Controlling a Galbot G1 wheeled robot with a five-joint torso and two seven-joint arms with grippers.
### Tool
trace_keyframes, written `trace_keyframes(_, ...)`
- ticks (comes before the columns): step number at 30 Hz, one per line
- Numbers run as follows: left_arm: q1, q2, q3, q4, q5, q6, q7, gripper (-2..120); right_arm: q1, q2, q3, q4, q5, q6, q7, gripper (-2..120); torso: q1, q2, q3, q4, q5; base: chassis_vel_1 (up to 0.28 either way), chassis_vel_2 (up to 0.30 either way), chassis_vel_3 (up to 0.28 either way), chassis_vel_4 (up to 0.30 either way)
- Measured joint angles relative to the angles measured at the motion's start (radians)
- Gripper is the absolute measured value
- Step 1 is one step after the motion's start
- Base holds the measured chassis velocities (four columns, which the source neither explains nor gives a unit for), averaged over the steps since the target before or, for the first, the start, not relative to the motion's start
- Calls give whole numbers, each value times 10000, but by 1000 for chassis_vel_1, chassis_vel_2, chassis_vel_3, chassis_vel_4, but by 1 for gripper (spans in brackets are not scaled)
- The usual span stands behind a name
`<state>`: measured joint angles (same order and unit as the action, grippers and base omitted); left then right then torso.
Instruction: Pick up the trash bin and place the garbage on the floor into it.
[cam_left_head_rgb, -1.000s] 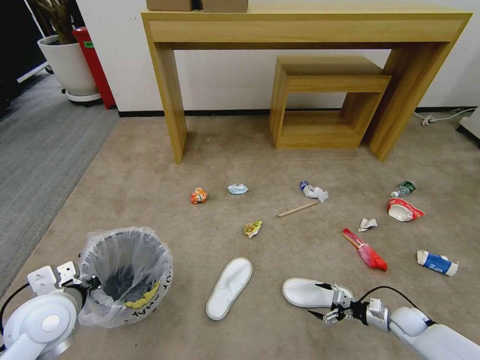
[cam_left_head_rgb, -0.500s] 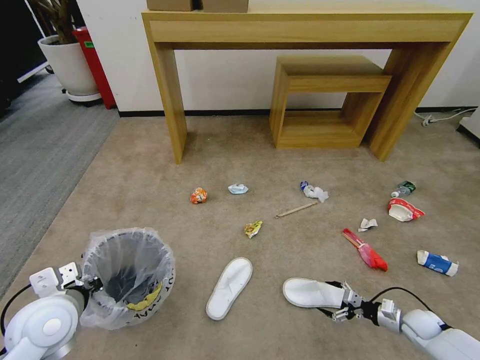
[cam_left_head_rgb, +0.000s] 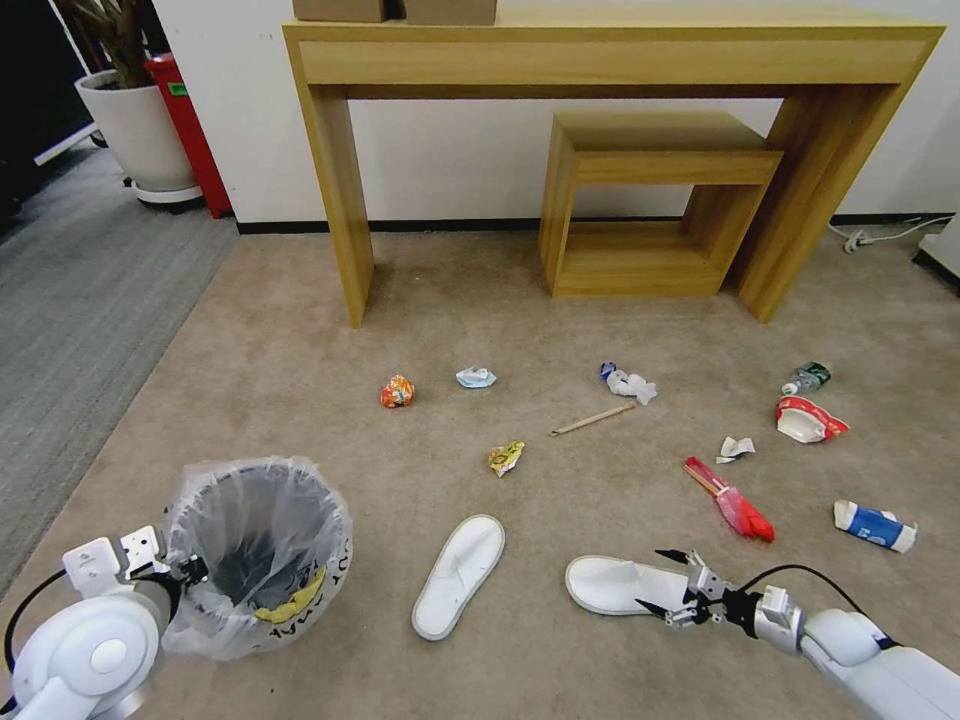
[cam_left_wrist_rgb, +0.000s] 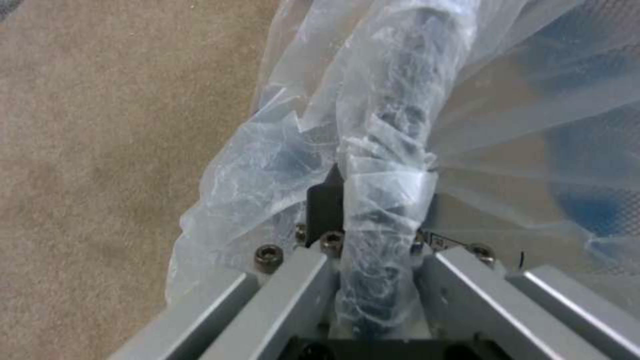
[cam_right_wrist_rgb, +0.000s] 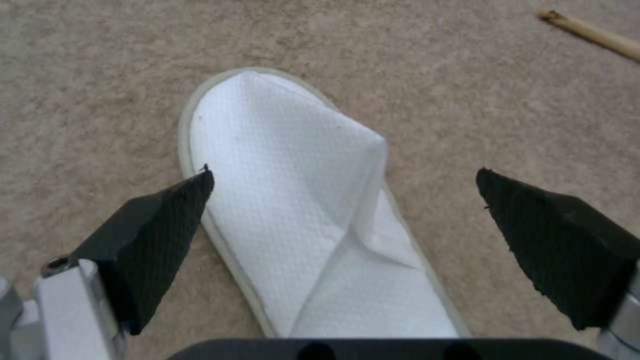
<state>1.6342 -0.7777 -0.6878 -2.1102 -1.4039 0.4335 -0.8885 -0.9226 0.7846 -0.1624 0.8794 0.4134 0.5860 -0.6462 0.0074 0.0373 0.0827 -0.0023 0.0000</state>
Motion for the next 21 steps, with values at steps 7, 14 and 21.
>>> trace_keyframes(7, -39, 57, -28, 19, -14, -19, 20, 0, 290, 233, -269, -208, 39, 2, 44, 100, 0, 0, 0, 1, 0, 0, 0, 0, 0)
trace_keyframes(14, -81, 149, -49, 21, -39, -22, 18, 0, 454, 443, -384, -449, 86, -15, 59, 100, 0, 0, 0, 1, 0, 0, 0, 0, 0)
trace_keyframes(21, -105, 147, -2, 73, -24, -22, 30, 0, 419, 617, -343, -692, 13, -6, 77, 100, 0, 0, 0, 0, -1, 0, 0, 0, 0)
